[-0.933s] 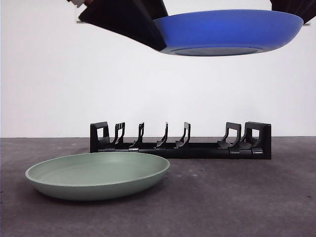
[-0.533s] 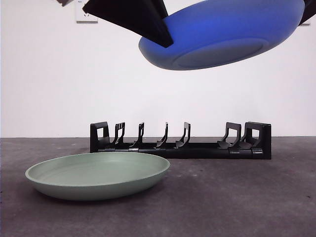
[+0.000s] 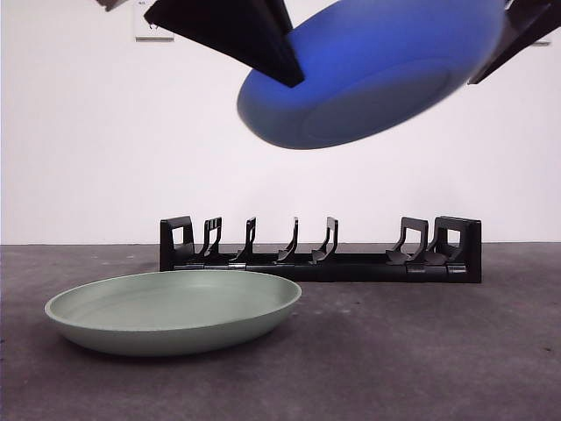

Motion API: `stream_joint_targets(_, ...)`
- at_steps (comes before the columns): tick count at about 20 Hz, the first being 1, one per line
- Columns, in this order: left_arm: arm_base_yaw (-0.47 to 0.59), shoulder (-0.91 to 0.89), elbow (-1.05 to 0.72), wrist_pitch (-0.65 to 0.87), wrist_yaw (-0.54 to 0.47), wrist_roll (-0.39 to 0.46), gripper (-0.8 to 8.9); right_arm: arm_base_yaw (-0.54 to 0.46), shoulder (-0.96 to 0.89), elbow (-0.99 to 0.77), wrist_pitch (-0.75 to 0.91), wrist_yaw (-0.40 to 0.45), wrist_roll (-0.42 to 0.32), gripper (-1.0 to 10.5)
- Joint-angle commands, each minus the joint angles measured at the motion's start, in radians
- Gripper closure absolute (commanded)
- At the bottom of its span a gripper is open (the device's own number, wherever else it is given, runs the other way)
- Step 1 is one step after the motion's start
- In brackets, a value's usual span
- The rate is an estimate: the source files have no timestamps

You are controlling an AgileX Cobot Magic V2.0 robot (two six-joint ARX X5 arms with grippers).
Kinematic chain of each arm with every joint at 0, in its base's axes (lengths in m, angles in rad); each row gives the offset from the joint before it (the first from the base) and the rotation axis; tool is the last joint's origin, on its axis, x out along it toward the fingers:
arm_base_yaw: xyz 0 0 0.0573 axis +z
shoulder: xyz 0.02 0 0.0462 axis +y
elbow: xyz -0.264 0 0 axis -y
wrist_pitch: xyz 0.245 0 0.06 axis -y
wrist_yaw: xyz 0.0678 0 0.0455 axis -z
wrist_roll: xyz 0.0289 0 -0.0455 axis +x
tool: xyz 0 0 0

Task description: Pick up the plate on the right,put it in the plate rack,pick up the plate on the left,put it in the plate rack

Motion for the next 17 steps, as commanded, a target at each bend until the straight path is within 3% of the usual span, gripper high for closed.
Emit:
stream_joint_targets(1,0.006,0.001,-0.002,0.001,-0.020,-0.071,8.20,0.000,0.000,0.023,0.001,-0.015,-0.002,5.4)
stream_joint_targets(6,0.019,0.001,-0.002,0.002,0.026,-0.178,8.20,-0.002,-0.027,0.164,0.024,-0.003,0.032,5.3)
stream_joint_targets(8,0.049,0.001,-0.002,0.023,0.076,-0.256,8.20,-0.002,-0.071,0.239,0.077,0.106,0.079,5.4)
stream_joint_targets(10,0.103,0.001,-0.002,0.073,0.156,-0.359,8.20,-0.001,-0.136,0.281,0.132,0.250,0.098,5.4)
stream_joint_targets(12,0.186,0.001,-0.002,0.159,0.253,-0.489,8.20,-0.001,-0.207,0.284,0.156,0.330,0.097,5.4)
stream_joint_targets(17,0.424,0.004,-0.002,0.446,0.515,-0.849,8.20,-0.001,-0.309,0.280,0.071,0.348,0.069,5.4)
